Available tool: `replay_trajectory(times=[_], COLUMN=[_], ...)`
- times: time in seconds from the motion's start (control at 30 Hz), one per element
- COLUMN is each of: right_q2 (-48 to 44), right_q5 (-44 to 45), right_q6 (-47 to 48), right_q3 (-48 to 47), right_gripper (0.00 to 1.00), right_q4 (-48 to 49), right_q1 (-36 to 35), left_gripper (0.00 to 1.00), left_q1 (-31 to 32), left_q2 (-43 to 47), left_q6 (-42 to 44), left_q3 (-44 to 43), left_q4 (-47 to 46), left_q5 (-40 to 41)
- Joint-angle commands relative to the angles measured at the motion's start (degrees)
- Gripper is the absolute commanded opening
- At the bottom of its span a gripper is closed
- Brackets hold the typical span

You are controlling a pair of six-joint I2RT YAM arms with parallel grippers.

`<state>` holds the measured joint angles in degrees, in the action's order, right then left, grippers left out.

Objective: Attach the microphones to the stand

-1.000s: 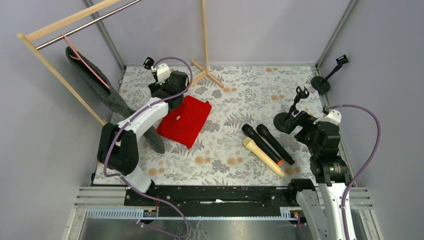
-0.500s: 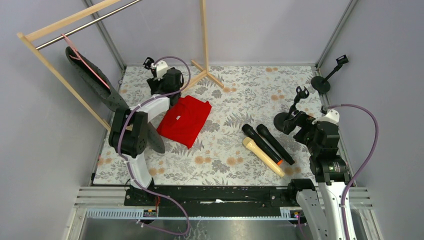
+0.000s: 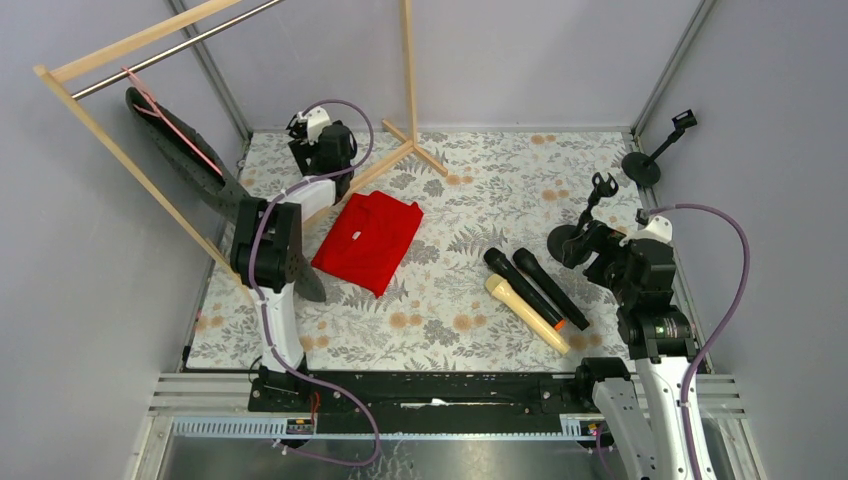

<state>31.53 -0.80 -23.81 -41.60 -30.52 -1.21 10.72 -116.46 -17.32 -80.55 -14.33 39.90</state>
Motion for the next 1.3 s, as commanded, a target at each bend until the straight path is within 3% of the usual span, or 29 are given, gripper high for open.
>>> replay_trajectory(times=[0.0, 0.2, 0.43, 0.73, 1.03, 1.27], right_q2=[0.3, 0.5, 0.6, 0.6, 0.7, 0.7], right_q5=[-0.9, -1.1, -1.2, -1.1, -0.9, -0.7], right_q6=[0.5, 0.6, 0.7, 0.7, 0.7, 0.6], right_q3=[0.0, -0.1, -0.1, -0.1, -0.1, -0.3], right_gripper=[1.00, 1.00, 1.00, 1.00, 1.00, 1.00], right_q4=[1.7, 1.7, 1.8, 1.7, 1.6, 1.4], right_q1=[0.2, 0.2, 0.2, 0.2, 0.2, 0.2], left_gripper=[0.91, 0.87, 0.76, 0.57, 0.30, 0.21], left_q1=[-1.5, -2.9, -3.9, -4.1, -4.2, -4.1], left_q2=[-2.8, -4.8, -6.2, -7.9, -7.6, -2.0], left_q6=[2.5, 4.4, 6.4, 9.7, 13.2, 14.0], left_q3=[-4.6, -6.2, -7.7, -8.5, -8.5, -5.8], left_q4=[-3.8, -4.7, -4.8, -7.2, -9.1, -11.3], left_q5=[-1.7, -2.0, -2.6, -4.5, -5.5, -10.0])
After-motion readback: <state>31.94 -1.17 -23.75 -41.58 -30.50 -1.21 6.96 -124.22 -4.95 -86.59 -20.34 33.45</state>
